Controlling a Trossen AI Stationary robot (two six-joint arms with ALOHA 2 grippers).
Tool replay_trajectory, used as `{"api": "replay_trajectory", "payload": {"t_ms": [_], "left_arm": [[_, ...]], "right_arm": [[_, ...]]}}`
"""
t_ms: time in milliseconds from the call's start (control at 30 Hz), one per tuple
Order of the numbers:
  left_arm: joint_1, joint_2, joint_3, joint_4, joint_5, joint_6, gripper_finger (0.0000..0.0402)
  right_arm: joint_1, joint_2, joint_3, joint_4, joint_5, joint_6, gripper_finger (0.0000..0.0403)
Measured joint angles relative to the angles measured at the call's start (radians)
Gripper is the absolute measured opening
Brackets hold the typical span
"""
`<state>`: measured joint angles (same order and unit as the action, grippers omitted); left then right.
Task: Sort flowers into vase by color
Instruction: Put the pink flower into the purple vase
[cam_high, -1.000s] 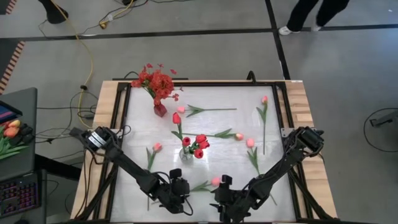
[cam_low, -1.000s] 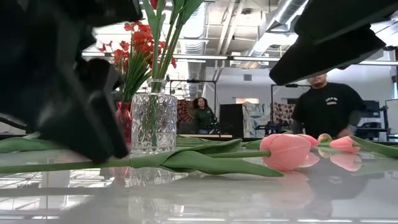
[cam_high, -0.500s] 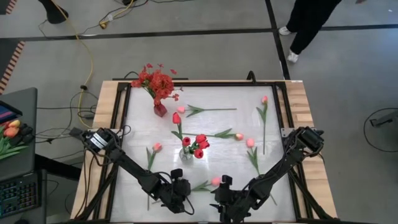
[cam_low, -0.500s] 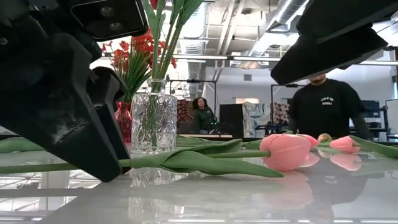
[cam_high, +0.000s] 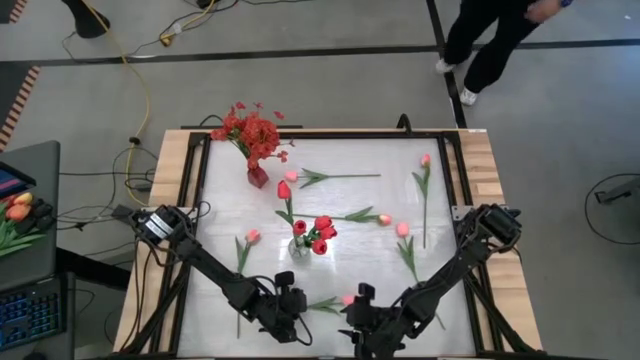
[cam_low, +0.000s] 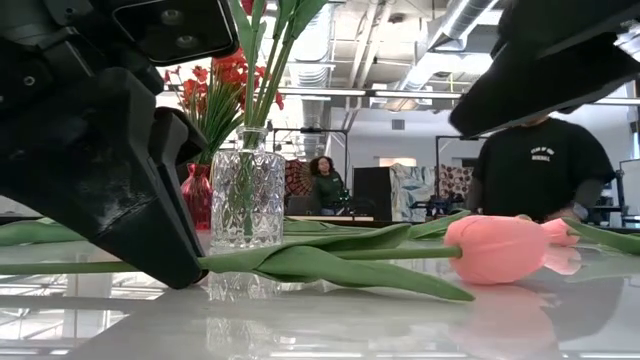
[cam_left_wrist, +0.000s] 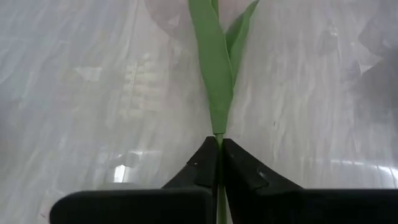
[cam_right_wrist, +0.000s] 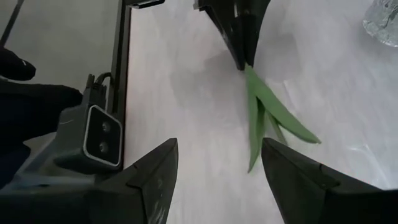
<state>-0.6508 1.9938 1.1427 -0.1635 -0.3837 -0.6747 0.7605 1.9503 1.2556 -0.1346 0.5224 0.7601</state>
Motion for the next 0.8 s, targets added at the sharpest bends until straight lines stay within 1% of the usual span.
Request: {"api": "replay_trajectory", "payload": {"t_ms": [100, 267, 367, 500, 600, 800], "left_arm": [[0.004, -0.003, 0.002, -0.006, 0.001, 0.020, 0.0002], [0.008, -0.031, 0.009, -0.023, -0.043, 0.068, 0.0001], [0.014, -0.084, 0.014, -0.048, -0.081, 0.089, 0.0000], [0.017, -0.146, 0.013, -0.149, -0.151, 0.091, 0.0000], [0.017, -0.198, 0.013, -0.158, -0.195, 0.109, 0.0000], [0.017, -0.294, 0.013, -0.136, -0.223, 0.167, 0.0000]], "right_arm": [[0.007, 0.000, 0.000, 0.000, 0.000, 0.008, 0.0258], [0.016, 0.000, 0.000, 0.001, 0.000, 0.028, 0.0258], [0.025, 0.000, 0.000, 0.010, 0.000, 0.029, 0.0258], [0.039, 0.000, 0.000, 0.017, 0.000, 0.052, 0.0258], [0.049, 0.000, 0.000, 0.016, 0.000, 0.062, 0.0258], [0.052, 0.000, 0.000, 0.016, 0.001, 0.063, 0.0258]]}}
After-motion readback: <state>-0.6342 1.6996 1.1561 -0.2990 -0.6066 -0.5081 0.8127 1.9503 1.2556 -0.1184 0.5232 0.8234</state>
